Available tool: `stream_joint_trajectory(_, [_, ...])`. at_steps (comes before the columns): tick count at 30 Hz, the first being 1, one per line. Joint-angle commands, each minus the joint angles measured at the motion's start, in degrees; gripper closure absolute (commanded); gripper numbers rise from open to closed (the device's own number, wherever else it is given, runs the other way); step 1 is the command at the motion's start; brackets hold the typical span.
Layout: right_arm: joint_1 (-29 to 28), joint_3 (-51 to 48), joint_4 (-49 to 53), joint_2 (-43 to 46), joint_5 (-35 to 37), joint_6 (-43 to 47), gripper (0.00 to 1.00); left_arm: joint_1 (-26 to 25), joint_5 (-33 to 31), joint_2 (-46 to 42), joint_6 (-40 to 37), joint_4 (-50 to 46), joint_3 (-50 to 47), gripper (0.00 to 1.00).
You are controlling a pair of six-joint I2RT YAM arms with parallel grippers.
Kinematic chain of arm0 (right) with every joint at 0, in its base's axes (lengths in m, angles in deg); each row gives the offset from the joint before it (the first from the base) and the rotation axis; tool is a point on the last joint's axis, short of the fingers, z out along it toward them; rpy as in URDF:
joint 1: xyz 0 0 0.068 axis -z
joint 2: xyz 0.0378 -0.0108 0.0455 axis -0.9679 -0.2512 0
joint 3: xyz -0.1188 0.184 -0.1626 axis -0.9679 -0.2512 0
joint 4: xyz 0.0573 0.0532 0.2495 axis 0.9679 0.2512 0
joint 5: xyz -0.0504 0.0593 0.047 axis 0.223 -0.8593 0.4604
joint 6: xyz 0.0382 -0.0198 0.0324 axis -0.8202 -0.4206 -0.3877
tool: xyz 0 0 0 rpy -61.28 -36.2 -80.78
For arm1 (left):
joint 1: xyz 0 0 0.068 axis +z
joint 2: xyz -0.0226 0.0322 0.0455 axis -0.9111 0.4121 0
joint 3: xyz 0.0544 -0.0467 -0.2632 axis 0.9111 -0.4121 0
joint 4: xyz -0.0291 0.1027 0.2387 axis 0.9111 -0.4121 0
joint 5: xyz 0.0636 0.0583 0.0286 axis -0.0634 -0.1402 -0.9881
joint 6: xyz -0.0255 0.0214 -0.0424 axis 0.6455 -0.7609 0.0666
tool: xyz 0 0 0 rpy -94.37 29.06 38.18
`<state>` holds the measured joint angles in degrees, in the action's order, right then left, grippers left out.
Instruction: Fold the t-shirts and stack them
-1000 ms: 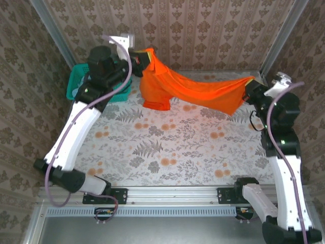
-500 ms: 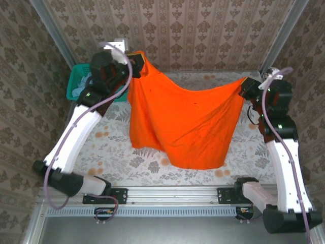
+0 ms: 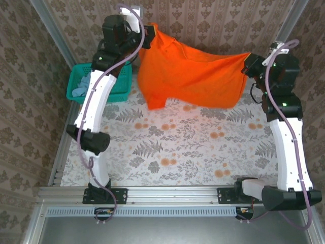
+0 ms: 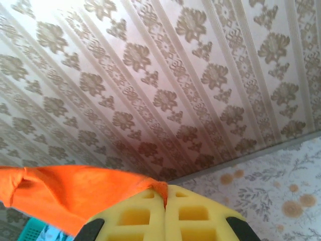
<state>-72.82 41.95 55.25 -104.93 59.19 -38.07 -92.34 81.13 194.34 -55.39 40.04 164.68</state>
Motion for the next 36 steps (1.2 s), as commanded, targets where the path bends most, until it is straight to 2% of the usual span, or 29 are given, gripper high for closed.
stream_joint_trajectory(1, [0.03,-4.23,-0.8,6.35,-2.61,-0.33,1.0,-2.92,0.99,-12.85,-4.36,8.19,-16.71,0.93])
stream_joint_trajectory(3, [0.0,-10.4,-0.35,10.86,-3.42,-2.01,1.0,-4.5,-2.72,-21.68,-3.49,14.63,-34.98,0.82])
stream_joint_trajectory(5, [0.05,-17.8,0.41,15.57,-4.25,-3.83,1.0,-5.91,-6.37,-29.71,-2.32,19.97,-50.77,0.79])
stream_joint_trajectory(7, [0.08,-26.13,2.75,20.68,-4.15,-6.18,0.88,-7.24,-10.39,-37.46,-1.17,22.84,-64.96,0.67])
stream_joint_trajectory(9, [0.09,-33.61,7.6,26.42,-2.27,-7.5,0.66,-7.92,-14.3,-45.81,1.06,26.1,-79.32,0.55])
stream_joint_trajectory(10, [0.09,-36.33,10.73,28.79,-0.46,-8.41,0.59,-8.09,-17.55,-49.38,2.25,27.06,-84.83,0.44])
stream_joint_trajectory(11, [0.17,-39.46,13.11,31.74,1.47,-8.61,0.48,-8.08,-22.12,-53.66,4.15,27.44,-90.44,0.28])
stream_joint_trajectory(13, [0.18,-42.79,18.27,36.43,6.65,-10.18,0.37,-7.82,-28.29,-60.06,5.75,27.02,-97.78,0.28])
stream_joint_trajectory(15, [0.18,-44.06,21.03,40.48,10.82,-10.42,0.35,-6.86,-30.51,-63.66,7.17,26.9,-101.6,0.19])
stream_joint_trajectory(18, [0.18,-45.54,20.51,42.96,14.56,-11.28,0.33,-6.02,-28.33,-61.06,7.65,25.53,-100.09,0.16])
stream_joint_trajectory(22, [0.16,-46.78,17.25,37.16,11.22,-10.71,0.33,-6.43,-22.69,-49.39,9.24,22.37,-92.49,0.14])
stream_joint_trajectory(28, [-0.83,-46.92,4.63,17.11,6.87,-11.74,0.35,-8.8,-15.36,-23.57,9.75,13.34,-72.43,0.14])
stream_joint_trajectory(34, [-2.63,-42.03,-6.23,-5.47,8.15,-14.36,0.35,-8.57,-5.23,4.36,12.79,9.29,-49.14,0.22])
stream_joint_trajectory(36, [-2.34,-40.86,-8.21,-10.88,8.97,-15.98,0.36,-8.61,-4.33,11.35,15.34,6.82,-42.39,0.23])
